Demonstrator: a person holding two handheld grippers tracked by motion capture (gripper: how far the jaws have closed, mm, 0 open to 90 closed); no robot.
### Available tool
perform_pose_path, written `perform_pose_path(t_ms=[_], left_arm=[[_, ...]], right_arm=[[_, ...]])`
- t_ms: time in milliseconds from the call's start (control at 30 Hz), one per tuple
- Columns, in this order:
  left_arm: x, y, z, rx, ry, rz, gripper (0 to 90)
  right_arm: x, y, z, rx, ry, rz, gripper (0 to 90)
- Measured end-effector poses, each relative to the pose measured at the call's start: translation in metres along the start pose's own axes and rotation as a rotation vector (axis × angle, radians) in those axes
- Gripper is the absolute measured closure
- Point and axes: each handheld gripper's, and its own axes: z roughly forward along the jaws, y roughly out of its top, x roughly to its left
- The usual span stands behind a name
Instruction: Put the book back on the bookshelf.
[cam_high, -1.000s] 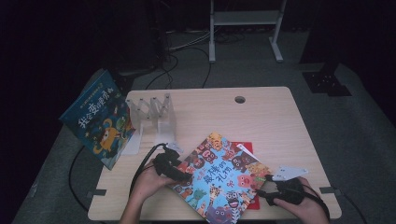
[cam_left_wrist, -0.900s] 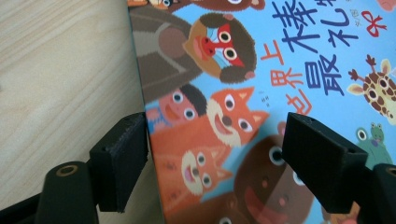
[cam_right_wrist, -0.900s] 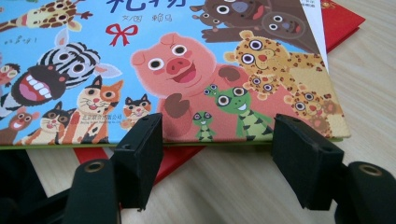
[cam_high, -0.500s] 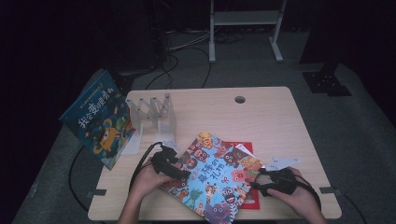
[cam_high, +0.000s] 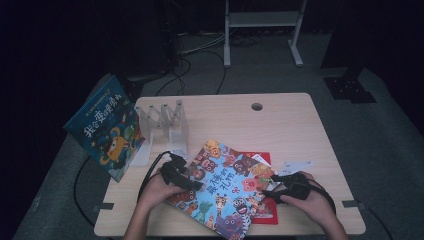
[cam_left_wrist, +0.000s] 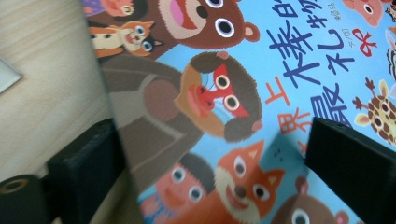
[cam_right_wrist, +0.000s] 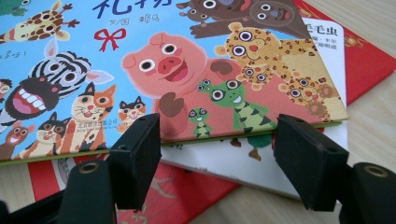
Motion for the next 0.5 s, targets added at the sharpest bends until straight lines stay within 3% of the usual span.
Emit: perform_pose_path(t_ms=[267,500], left_arm=[[0.0043,0.0008,-0.0004,-0.007,0.002,-0.013,0.8],[0.0105,-0.0009,0.0013,-0.014,-0.023,-0.035,0.0]], right_arm=[[-0.0003,0.0046,0.0056,0.003,0.015,-0.007,29.1],[0.0008,0.0075,0.0094,-0.003,0.019,-0.007,29.0]])
